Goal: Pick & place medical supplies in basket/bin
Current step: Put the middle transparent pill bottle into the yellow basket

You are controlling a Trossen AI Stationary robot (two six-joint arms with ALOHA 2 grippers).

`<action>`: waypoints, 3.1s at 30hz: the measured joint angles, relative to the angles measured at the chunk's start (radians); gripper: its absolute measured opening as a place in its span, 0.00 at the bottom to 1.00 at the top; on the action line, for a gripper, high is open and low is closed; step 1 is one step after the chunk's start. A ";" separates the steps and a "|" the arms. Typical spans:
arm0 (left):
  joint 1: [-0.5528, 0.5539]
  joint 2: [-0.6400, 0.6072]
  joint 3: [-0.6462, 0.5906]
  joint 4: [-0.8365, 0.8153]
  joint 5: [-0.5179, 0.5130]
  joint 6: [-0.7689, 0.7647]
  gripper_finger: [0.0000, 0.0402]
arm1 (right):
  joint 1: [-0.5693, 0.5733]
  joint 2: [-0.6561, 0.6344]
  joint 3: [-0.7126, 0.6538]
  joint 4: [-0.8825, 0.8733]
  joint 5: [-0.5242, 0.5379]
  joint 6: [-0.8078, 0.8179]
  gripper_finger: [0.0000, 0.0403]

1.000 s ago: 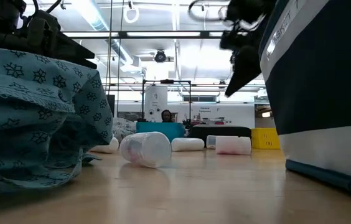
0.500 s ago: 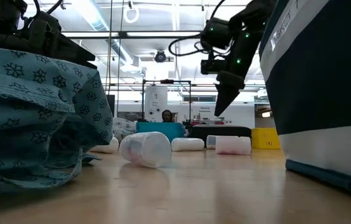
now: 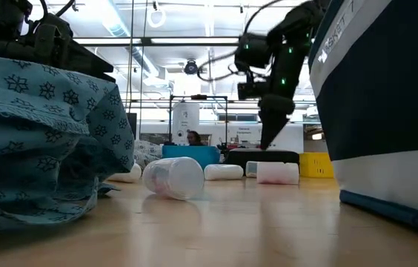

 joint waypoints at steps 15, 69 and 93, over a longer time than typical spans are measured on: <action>0.000 0.000 0.001 0.000 0.004 -0.001 0.78 | 0.249 0.012 0.100 -0.118 -0.050 0.165 0.69; 0.000 0.002 0.001 -0.008 0.004 -0.020 0.78 | 0.266 0.174 0.102 -0.146 -0.064 -0.008 0.14; 0.000 0.002 0.001 -0.014 0.004 -0.019 0.78 | 0.280 0.265 0.101 -0.131 -0.071 -0.081 0.50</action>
